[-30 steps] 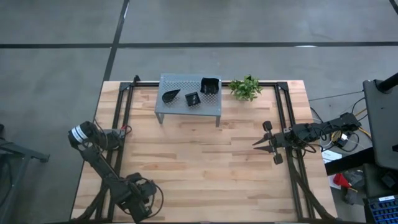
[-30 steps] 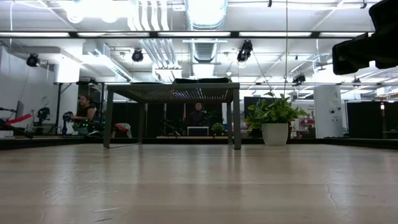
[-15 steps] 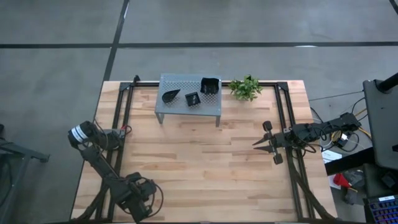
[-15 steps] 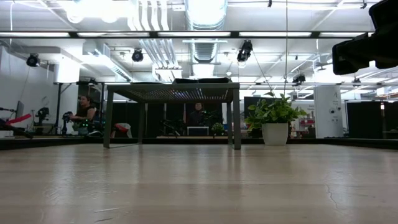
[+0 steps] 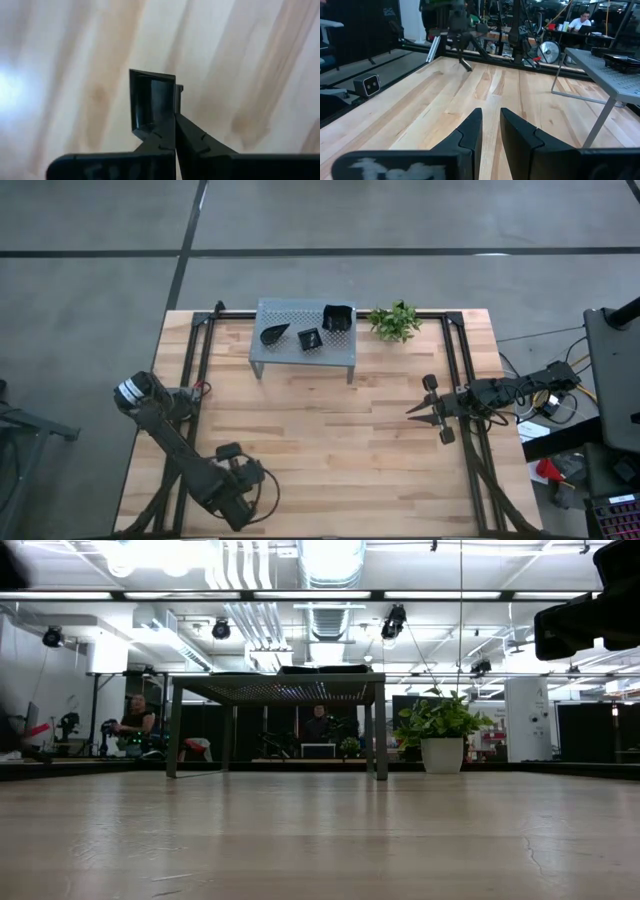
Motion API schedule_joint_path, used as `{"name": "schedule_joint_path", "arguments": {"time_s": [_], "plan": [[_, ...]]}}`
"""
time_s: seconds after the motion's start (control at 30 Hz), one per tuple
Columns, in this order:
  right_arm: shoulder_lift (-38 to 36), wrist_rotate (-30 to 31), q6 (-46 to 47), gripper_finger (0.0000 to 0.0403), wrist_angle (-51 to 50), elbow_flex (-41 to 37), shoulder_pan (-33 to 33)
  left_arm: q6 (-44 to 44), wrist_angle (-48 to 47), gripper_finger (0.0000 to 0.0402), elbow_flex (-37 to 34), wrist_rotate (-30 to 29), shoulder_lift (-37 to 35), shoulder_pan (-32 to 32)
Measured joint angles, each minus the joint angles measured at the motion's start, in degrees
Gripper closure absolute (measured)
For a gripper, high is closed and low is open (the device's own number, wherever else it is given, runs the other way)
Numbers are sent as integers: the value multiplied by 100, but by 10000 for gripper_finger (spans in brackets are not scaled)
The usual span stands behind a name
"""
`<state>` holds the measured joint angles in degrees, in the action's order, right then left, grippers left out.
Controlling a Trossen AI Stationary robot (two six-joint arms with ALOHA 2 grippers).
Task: Pick & Place Mini shaped plates
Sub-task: Stack the black square plate on top of the black square plate on the shelf
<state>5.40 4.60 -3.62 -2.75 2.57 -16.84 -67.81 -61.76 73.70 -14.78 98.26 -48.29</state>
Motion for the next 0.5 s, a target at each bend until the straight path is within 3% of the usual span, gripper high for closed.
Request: {"name": "schedule_joint_path", "arguments": {"time_s": [0.5], "plan": [[-1, 0, 0, 339, 0, 2, 0, 2838, -211, 401, 1106, -1587, -1, 1270]]}}
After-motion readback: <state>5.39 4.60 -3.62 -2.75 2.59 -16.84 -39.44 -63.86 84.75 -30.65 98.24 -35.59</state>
